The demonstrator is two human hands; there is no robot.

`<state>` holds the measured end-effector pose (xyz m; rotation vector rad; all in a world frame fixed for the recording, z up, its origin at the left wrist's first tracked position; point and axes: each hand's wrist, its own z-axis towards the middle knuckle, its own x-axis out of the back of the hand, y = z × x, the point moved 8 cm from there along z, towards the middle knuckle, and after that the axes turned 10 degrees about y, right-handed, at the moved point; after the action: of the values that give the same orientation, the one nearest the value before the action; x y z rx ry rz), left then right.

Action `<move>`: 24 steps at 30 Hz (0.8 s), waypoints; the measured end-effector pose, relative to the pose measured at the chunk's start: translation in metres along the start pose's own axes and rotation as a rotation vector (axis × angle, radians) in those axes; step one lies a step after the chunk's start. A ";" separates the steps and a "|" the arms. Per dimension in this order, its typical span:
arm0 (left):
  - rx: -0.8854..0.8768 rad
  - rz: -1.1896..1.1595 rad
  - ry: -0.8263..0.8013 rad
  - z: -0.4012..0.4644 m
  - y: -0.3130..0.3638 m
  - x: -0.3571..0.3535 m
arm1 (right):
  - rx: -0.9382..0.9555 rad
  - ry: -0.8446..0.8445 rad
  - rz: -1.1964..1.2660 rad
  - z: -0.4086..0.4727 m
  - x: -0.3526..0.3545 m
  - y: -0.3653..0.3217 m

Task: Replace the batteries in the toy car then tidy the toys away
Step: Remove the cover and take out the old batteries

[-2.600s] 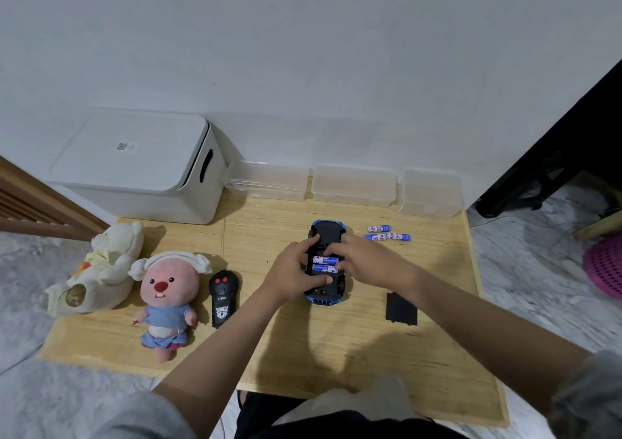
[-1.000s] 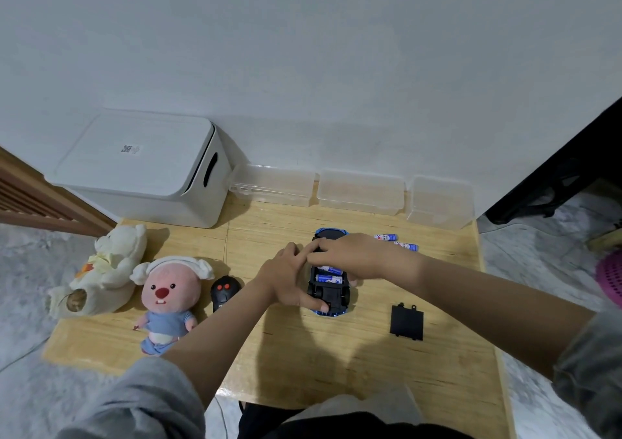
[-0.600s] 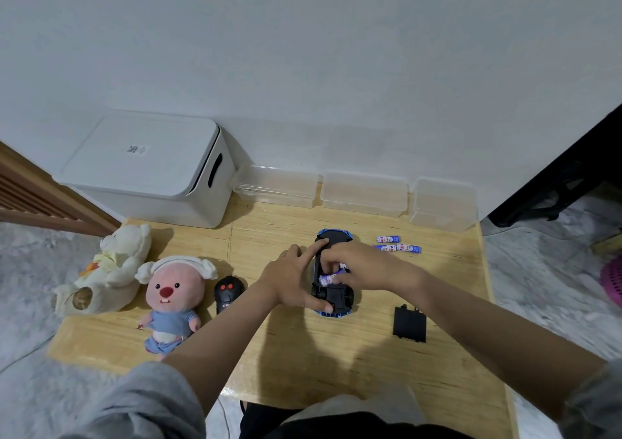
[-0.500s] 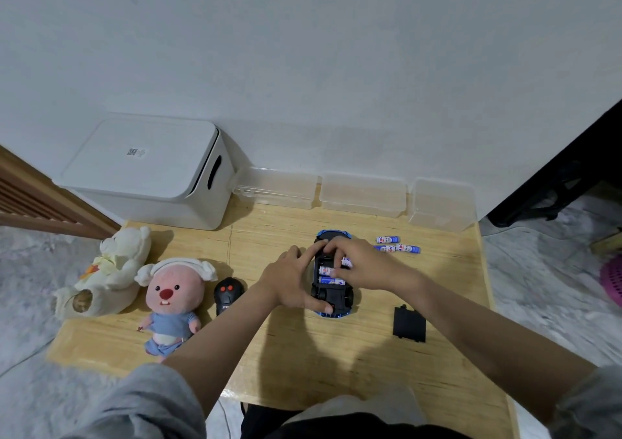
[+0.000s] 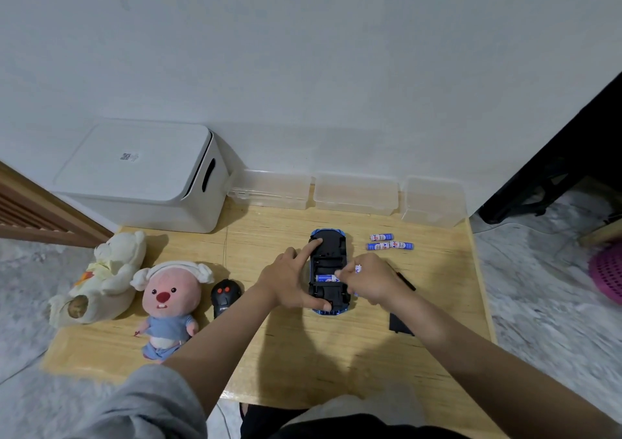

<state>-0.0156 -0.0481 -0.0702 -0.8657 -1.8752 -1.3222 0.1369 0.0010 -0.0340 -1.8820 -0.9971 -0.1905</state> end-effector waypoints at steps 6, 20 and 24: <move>0.013 -0.023 0.025 -0.003 0.000 -0.002 | -0.106 0.165 0.121 -0.015 -0.018 0.015; -0.001 -0.080 0.028 0.000 0.002 -0.003 | -0.156 0.356 0.342 -0.020 -0.020 0.025; -0.009 -0.081 0.017 -0.001 0.002 -0.004 | -0.114 0.401 0.252 -0.014 -0.020 0.020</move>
<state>-0.0121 -0.0491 -0.0724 -0.7874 -1.9103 -1.3838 0.1416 -0.0256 -0.0500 -1.9509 -0.4828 -0.4616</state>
